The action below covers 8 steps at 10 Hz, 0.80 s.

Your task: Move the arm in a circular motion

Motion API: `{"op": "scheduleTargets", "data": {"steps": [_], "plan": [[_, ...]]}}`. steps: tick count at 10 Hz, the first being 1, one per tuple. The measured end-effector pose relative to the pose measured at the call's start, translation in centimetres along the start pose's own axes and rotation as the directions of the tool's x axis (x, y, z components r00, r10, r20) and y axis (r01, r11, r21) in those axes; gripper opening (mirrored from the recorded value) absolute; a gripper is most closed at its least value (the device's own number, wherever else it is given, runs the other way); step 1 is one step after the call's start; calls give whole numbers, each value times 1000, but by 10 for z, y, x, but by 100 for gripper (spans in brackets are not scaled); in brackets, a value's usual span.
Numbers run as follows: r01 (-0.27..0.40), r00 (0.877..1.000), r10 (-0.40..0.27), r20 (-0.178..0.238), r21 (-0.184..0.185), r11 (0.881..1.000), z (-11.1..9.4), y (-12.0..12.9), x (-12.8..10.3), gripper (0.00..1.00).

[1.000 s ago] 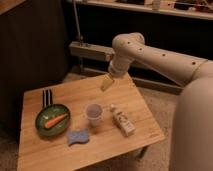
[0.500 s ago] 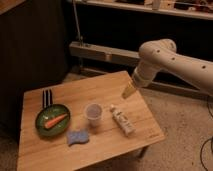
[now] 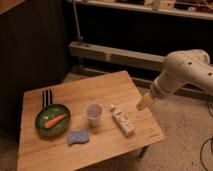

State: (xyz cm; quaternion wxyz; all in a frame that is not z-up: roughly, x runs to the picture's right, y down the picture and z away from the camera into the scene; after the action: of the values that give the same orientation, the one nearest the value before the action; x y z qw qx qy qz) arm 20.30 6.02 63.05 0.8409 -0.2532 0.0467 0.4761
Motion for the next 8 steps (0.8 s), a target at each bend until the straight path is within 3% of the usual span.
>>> {"op": "scheduleTargets", "data": {"steps": [3, 6, 8], "plan": [[84, 996, -83, 29, -40, 996, -9, 65, 1, 80], [184, 982, -180, 57, -79, 980, -7, 146, -37, 80], [263, 964, -258, 59, -101, 959, 1, 203, -69, 80]]}}
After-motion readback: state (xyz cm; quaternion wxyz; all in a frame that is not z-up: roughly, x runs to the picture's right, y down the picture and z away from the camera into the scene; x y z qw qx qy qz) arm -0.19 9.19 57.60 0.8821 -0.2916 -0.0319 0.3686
